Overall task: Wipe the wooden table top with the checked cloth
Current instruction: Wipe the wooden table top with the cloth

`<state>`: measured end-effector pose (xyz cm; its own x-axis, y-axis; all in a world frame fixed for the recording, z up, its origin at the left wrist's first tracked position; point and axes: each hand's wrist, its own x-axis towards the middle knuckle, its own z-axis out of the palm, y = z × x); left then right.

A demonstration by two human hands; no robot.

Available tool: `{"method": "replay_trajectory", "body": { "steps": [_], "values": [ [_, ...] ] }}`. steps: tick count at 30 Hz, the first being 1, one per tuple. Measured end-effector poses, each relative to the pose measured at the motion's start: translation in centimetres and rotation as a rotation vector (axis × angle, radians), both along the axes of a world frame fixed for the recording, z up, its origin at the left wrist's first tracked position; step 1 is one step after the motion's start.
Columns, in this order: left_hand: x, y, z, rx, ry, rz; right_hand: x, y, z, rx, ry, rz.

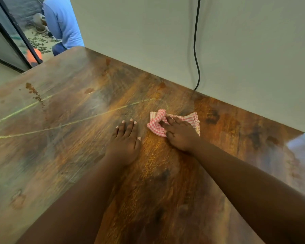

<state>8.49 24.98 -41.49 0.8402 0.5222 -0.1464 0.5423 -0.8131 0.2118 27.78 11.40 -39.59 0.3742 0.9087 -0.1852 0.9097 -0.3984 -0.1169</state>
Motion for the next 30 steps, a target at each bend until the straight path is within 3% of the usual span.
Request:
{"method": "replay_trajectory", "body": {
  "steps": [5,11,15,23,30],
  "values": [
    [1.6,0.9,0.1,0.022,-0.008,-0.019,-1.0,3.0,-0.4,0.041,-0.014,0.017],
    [3.3,2.4,-0.1,0.04,-0.002,-0.053,-0.5,-1.7,-0.2,0.052,0.025,0.182],
    [3.9,2.8,0.3,0.033,0.029,-0.055,2.7,-2.2,0.2,0.017,0.034,0.124],
    [4.4,2.9,0.4,0.052,0.029,-0.071,4.8,4.8,0.1,0.024,-0.016,-0.074],
    [6.3,3.4,0.7,0.04,0.013,-0.052,2.5,2.8,-0.6,0.068,0.008,0.065]
  ]
}}
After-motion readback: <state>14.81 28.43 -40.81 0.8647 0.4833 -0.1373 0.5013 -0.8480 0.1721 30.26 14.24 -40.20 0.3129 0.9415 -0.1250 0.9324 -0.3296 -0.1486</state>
